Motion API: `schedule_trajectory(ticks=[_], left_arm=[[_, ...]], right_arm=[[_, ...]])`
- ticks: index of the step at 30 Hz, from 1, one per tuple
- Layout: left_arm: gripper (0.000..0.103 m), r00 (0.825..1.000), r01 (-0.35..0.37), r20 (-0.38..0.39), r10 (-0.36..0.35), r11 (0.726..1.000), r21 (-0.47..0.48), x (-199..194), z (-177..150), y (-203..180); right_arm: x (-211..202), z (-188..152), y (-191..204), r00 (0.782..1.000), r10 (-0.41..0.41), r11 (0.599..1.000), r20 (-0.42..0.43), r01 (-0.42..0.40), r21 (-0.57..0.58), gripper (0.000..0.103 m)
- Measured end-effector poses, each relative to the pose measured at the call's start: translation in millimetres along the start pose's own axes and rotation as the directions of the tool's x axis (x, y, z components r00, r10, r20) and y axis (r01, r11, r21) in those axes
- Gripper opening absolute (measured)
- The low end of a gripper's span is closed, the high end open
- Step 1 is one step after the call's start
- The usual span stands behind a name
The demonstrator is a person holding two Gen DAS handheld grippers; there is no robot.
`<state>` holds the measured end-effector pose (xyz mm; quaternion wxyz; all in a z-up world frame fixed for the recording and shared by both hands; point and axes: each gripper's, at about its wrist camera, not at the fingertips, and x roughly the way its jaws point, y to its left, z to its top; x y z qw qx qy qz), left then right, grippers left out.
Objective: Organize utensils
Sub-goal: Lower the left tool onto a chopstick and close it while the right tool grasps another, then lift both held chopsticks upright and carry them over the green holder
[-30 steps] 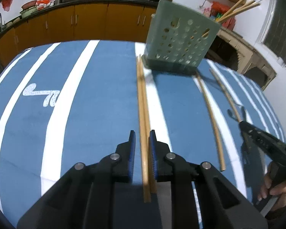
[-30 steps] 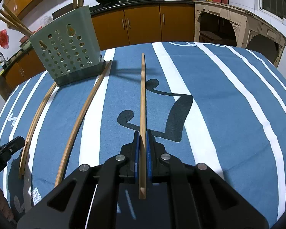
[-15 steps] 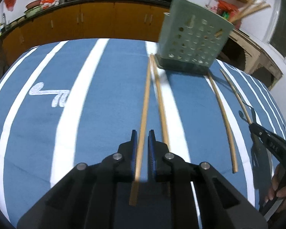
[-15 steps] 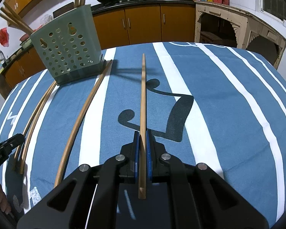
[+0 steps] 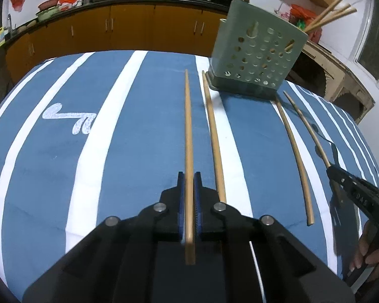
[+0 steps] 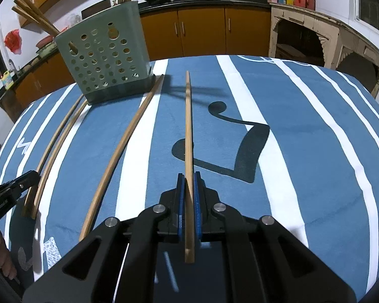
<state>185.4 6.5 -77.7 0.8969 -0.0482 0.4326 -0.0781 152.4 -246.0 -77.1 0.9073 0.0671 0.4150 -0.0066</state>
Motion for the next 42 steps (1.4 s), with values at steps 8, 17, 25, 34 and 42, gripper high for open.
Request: schedule_trajectory(ticks=[8,17,25,34,42], left_arm=[[0.009,1.0,-0.01,0.001,0.01,1.0,0.01,-5.3,-7.4,-3.4],[0.008,1.0,-0.009,0.001,0.009,1.0,0.026,-8.7,-13.9,-7.1],[0.008,1.0,-0.016,0.003,0.015,1.0,0.027,-15.3,-6.2,-1.7],[0.008,0.985,-0.047,0.167,0.036,0.997,0.061,-64.9,20.4,6.3],[0.008,0.948,-0.018,0.319,0.001,0.999,0.05,-112.2,41.5,11.7]], right_arm=[[-4.3,-5.2,0.2,1.0,0.006,1.0,-0.004,-0.006,0.004,0.008],[-7.6,-10.6,-2.6,1.0,0.027,0.999,-0.002,-0.027,0.021,0.008],[-26.6,-4.0,-9.1,0.998,0.034,0.999,0.049,-0.035,0.025,0.008],[-67.0,18.6,-15.6,0.979,0.022,1.0,0.204,-0.025,0.011,0.008],[-101.1,39.5,-20.7,0.942,0.041,0.998,0.334,-0.051,0.022,0.008]])
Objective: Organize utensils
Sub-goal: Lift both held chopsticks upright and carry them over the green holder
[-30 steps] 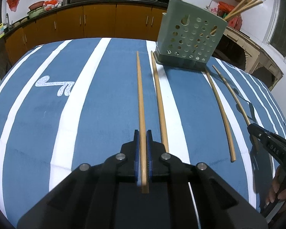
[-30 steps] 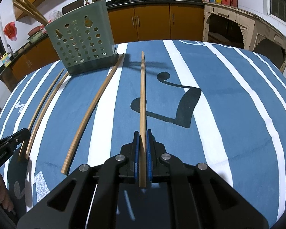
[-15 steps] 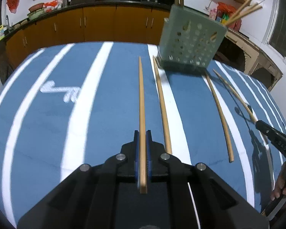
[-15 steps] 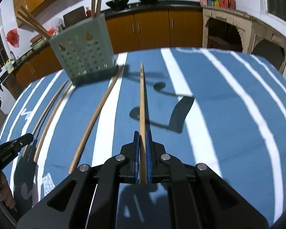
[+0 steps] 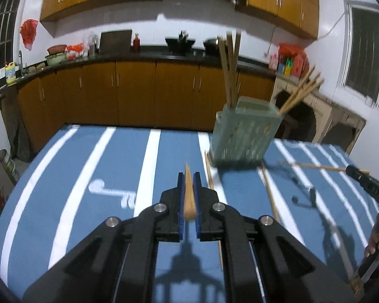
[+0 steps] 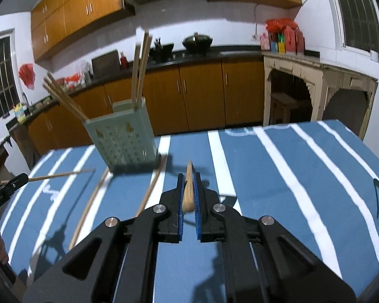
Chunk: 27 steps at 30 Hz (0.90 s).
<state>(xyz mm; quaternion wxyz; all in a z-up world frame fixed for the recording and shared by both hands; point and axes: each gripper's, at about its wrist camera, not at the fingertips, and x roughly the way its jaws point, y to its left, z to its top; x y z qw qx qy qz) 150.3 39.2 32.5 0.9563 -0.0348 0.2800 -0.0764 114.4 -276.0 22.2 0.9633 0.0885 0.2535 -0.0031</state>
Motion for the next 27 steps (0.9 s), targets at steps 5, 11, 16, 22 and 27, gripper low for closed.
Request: schedule_trajectory(ticks=[5,11,16,22,27], left_arm=[[0.008,0.998,0.025,0.067,-0.022,0.999,-0.034,-16.0,18.7,5.0],[0.008,0.996,0.025,0.09,-0.022,0.999,-0.033,-21.8,27.9,3.1],[0.007,0.994,0.025,0.107,-0.023,0.999,-0.02,-25.5,37.0,-0.6],[0.007,0.989,0.037,0.142,-0.036,0.999,-0.001,-34.7,57.0,-4.2],[0.007,0.983,0.071,0.17,-0.073,0.997,0.019,-45.1,76.0,-15.5]], right_arm=[[-8.1,7.9,-0.6,0.999,0.006,1.0,0.04,-0.006,0.011,0.008],[-11.5,15.0,0.1,0.998,0.018,1.0,0.058,-0.019,0.018,0.008],[-15.4,29.9,5.6,0.995,0.037,0.999,0.088,-0.038,0.006,0.008],[-24.3,58.8,14.0,0.988,0.078,0.997,0.134,-0.077,-0.008,0.007],[-34.7,79.6,24.4,0.976,0.128,0.992,0.178,-0.126,-0.022,0.007]])
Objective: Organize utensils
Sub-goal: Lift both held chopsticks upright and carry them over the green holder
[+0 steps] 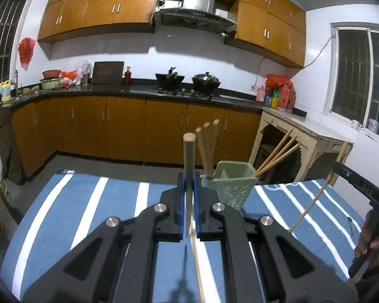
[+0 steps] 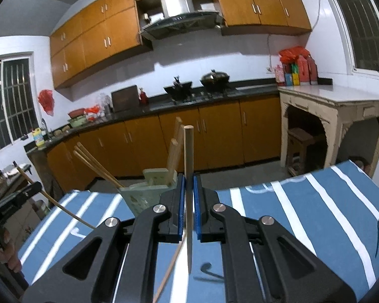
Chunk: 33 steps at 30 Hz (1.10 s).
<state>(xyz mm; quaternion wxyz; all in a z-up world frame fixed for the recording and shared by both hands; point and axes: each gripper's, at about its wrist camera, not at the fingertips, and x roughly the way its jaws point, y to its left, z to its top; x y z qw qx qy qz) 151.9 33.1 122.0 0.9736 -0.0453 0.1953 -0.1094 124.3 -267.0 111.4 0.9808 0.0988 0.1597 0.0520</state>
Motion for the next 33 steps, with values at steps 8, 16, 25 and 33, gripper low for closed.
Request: schedule_trajectory(ticks=[8,16,25,33], left_arm=[[0.007,0.994,0.081,0.073,-0.083,0.996,0.031,-4.1,45.8,-33.8],[0.007,0.986,0.069,0.147,-0.077,0.996,0.061,18.3,90.2,-64.0],[0.007,0.994,0.028,0.108,-0.033,0.999,0.046,69.5,90.0,-64.8],[0.008,0.998,0.026,0.057,-0.027,0.999,0.02,100.0,75.8,-52.0]], right_arm=[[-5.5,49.3,31.7,0.987,0.082,0.996,0.135,-0.079,-0.031,0.007],[17.2,79.0,44.8,0.964,0.056,0.998,0.258,-0.049,-0.035,0.007],[72.2,63.6,45.4,0.975,0.018,1.0,0.221,-0.016,-0.012,0.007],[98.9,45.1,39.9,0.991,0.006,1.0,0.134,-0.006,-0.002,0.008]])
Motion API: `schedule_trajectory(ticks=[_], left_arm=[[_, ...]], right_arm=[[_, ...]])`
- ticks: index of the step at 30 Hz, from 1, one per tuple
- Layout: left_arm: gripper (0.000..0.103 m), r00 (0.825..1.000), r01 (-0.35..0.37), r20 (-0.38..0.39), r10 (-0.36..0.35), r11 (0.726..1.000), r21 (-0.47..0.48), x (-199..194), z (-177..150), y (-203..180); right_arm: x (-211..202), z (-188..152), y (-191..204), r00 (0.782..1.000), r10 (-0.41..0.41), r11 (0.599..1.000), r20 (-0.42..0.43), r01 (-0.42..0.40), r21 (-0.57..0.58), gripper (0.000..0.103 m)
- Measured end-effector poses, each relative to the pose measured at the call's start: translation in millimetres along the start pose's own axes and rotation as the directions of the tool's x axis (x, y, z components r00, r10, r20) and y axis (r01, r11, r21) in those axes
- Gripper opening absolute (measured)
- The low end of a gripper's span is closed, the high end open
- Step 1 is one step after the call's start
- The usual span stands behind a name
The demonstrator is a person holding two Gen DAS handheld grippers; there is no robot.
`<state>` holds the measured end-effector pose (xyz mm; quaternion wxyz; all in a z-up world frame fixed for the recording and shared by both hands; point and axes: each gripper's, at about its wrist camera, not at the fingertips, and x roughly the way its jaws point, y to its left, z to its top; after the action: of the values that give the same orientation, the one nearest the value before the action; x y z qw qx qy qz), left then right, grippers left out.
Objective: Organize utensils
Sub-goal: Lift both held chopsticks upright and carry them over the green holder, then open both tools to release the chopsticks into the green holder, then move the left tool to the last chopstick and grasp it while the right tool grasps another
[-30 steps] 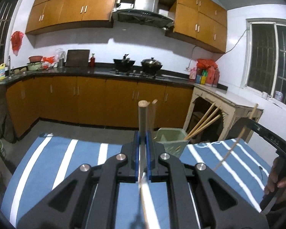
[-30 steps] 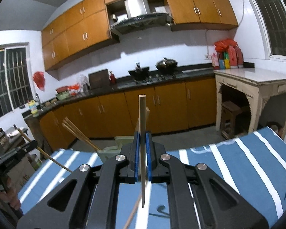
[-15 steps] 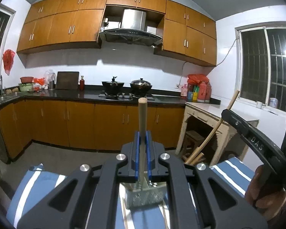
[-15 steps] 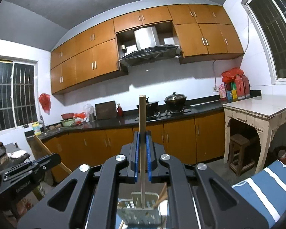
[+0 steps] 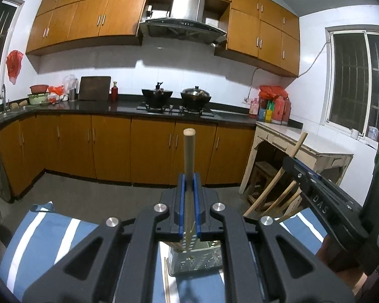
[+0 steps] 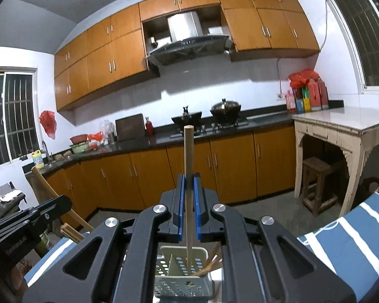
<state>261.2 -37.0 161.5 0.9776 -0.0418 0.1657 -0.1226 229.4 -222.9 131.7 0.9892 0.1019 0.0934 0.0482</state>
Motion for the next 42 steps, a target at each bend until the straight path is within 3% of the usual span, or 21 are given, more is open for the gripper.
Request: schedule_trajectory(ticks=[8,10,12,20,24,27,31,34,38,42], left_arm=[[0.011,0.999,-0.018,-0.042,0.017,1.0,-0.019,3.9,-12.2,9.2],[0.014,0.999,-0.021,-0.039,0.02,0.999,-0.025,-1.4,-12.8,11.3],[0.017,0.999,-0.028,-0.032,0.027,0.999,-0.029,-9.0,-12.8,12.4],[0.022,0.998,-0.055,-0.018,0.054,0.998,-0.03,-51.7,-26.7,22.0],[0.028,0.997,-0.074,-0.033,0.073,0.997,-0.033,-75.0,-51.9,30.9],[0.029,0.993,-0.091,-0.079,0.088,0.995,-0.033,-83.2,-81.1,38.8],[0.034,0.975,-0.137,-0.175,0.135,0.991,0.0,-77.7,-130.4,49.4],[0.034,0.955,-0.16,-0.254,0.153,0.987,-0.006,-68.4,-159.7,60.8],[0.034,0.936,-0.175,-0.317,0.156,0.984,-0.033,-62.7,-181.4,73.9],[0.036,0.929,-0.176,-0.338,0.152,0.984,-0.04,-59.8,-189.2,75.0]], right_arm=[[-11.0,-8.4,-4.7,0.998,0.006,1.0,-0.065,-0.007,-0.006,0.012],[-17.6,-8.2,-7.9,0.998,0.007,1.0,-0.068,-0.007,0.003,0.027],[-25.8,-7.7,-9.3,0.998,0.006,1.0,-0.063,-0.006,0.007,0.031],[-68.8,-24.5,-17.9,0.996,-0.004,1.0,-0.091,0.005,0.018,0.031],[-74.5,-58.8,-22.8,0.983,-0.03,0.999,-0.184,0.032,0.004,0.031],[-67.0,-97.1,-26.0,0.955,-0.034,0.999,-0.296,0.042,0.02,0.031],[-49.8,-154.0,-23.0,0.886,-0.022,0.998,-0.464,0.049,0.047,0.031],[-44.0,-184.5,-15.5,0.839,-0.005,0.998,-0.544,0.039,0.051,0.031],[-32.1,-201.3,2.6,0.794,-0.011,1.0,-0.608,0.024,0.012,0.031],[-24.6,-213.5,14.0,0.768,-0.065,0.997,-0.637,0.032,-0.063,0.031]])
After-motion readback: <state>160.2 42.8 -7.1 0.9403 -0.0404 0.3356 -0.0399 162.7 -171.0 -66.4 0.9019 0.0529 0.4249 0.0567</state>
